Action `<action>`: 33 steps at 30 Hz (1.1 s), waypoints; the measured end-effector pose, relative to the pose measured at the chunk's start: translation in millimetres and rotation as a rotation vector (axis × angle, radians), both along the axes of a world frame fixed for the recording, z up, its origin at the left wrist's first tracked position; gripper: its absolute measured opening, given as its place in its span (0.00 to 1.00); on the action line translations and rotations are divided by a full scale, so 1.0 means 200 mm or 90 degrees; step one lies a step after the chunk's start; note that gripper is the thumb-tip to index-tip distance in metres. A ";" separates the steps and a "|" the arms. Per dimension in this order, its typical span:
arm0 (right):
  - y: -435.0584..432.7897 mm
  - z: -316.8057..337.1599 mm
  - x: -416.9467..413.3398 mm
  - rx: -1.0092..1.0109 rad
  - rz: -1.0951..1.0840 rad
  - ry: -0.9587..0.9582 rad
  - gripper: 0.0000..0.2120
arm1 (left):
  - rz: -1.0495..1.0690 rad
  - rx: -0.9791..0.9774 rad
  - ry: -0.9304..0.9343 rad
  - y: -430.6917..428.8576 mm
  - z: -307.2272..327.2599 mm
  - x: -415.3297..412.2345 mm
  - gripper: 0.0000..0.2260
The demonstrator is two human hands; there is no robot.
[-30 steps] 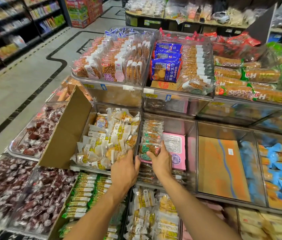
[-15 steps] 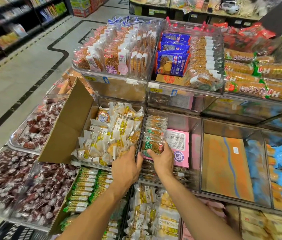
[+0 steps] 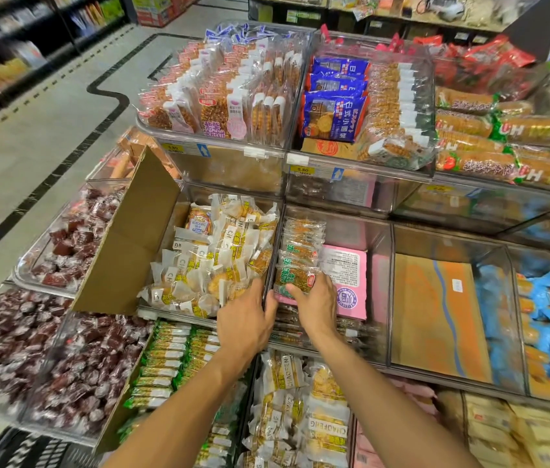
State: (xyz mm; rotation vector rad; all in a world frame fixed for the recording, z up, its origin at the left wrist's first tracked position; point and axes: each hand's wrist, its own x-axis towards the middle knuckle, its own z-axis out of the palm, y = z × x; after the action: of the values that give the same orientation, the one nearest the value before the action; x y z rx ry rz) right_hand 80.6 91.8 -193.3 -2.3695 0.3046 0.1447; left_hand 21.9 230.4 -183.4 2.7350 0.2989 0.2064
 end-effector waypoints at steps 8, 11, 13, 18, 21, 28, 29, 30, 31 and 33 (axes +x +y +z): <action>-0.05 0.02 0.01 -0.099 0.055 -0.013 0.43 | -0.004 -0.004 -0.008 0.00 0.02 0.00 0.15; -0.05 0.02 0.04 -0.122 0.068 -0.006 0.43 | -0.002 0.001 -0.005 0.00 0.02 -0.01 0.14; -0.04 0.02 0.06 -0.115 0.076 0.019 0.43 | -0.002 0.003 -0.009 0.00 0.03 0.00 0.14; -0.09 0.03 0.06 -0.015 0.074 0.041 0.51 | -0.002 0.005 -0.010 0.00 0.03 0.00 0.14; -0.11 0.03 0.05 0.003 0.068 0.035 0.52 | -0.001 -0.001 -0.012 0.00 0.03 0.00 0.13; -0.11 0.05 0.06 0.056 0.086 0.039 0.46 | 0.000 0.001 -0.005 0.00 0.02 0.00 0.14; -0.11 0.05 0.08 0.047 0.111 0.052 0.47 | -0.001 0.003 -0.005 0.00 0.02 0.00 0.14; -0.11 0.06 0.11 0.042 0.134 0.070 0.48 | -0.003 0.003 -0.004 -0.01 0.02 0.00 0.14; -0.12 0.07 0.14 0.042 0.153 0.093 0.49 | -0.004 0.003 -0.004 -0.01 0.02 0.00 0.13; -0.13 0.10 0.19 0.055 0.179 0.138 0.51 | -0.004 0.000 -0.007 0.00 0.03 -0.01 0.13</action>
State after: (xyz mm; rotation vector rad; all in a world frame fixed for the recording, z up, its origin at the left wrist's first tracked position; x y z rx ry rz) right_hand 117.7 65.7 -172.5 -2.3027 0.0633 0.5389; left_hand 20.4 229.4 -178.4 2.7338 0.2882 0.2201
